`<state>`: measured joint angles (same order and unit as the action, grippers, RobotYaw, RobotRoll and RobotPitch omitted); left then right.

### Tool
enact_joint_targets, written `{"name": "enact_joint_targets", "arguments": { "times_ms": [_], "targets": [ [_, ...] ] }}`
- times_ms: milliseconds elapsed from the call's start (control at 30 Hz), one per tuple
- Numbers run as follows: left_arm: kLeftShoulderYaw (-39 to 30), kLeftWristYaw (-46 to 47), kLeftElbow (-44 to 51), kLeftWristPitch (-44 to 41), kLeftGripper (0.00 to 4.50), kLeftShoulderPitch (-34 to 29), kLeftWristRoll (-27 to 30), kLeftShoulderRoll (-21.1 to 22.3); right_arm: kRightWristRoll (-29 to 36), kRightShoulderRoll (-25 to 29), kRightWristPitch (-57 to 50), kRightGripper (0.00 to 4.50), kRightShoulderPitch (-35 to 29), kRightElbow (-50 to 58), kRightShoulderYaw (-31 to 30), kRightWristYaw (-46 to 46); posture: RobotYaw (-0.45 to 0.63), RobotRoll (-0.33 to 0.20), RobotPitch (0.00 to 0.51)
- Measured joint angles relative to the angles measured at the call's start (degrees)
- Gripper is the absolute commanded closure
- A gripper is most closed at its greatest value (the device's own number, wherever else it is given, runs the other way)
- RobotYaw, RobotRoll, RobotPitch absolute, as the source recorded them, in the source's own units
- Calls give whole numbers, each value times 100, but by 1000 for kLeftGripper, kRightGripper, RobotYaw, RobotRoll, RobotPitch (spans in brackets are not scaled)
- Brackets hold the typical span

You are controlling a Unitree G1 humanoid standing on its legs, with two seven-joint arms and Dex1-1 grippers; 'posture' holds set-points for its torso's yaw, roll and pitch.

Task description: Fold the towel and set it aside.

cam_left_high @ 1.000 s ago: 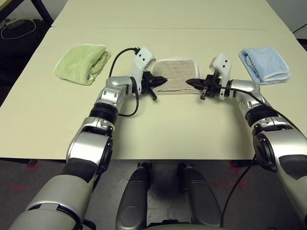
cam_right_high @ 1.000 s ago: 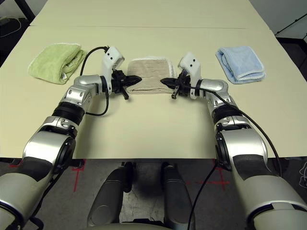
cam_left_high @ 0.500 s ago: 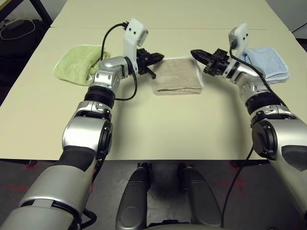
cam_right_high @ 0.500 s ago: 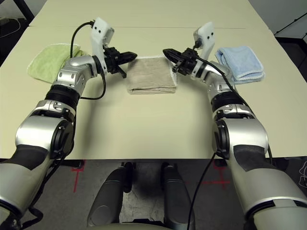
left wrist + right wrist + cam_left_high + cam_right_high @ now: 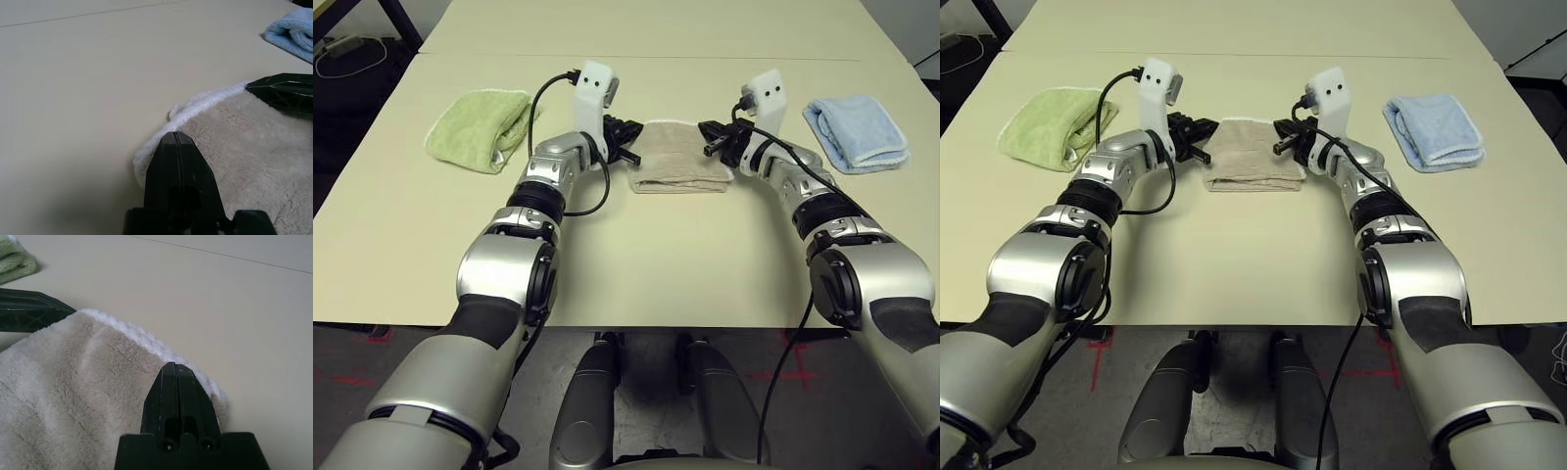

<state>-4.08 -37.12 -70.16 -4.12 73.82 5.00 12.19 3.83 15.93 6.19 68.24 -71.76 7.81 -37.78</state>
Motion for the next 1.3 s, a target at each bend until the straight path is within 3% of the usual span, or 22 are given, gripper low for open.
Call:
{"name": "enact_joint_targets", "arguments": {
  "times_ms": [367,633,1000,1300],
  "targets": [
    [-64,4,204,528,4488,197,-3,66,0,4,7,4500,0,0,4,-54,46,0,213],
    [-91,-687,402,370,4488,7,98,-60,-1,-19,89,4500,0,0,4,-49,41,0,211],
    [374,-640,301,150,4488,-297,-321,-115,-13,-55,102,4500,77,0,-5,-8,32,0,215],
    [530,-563,206,-167,4488,-297,-519,-68,-418,-47,-5,4500,73,0,-325,119,28,0,218]
  ]
}}
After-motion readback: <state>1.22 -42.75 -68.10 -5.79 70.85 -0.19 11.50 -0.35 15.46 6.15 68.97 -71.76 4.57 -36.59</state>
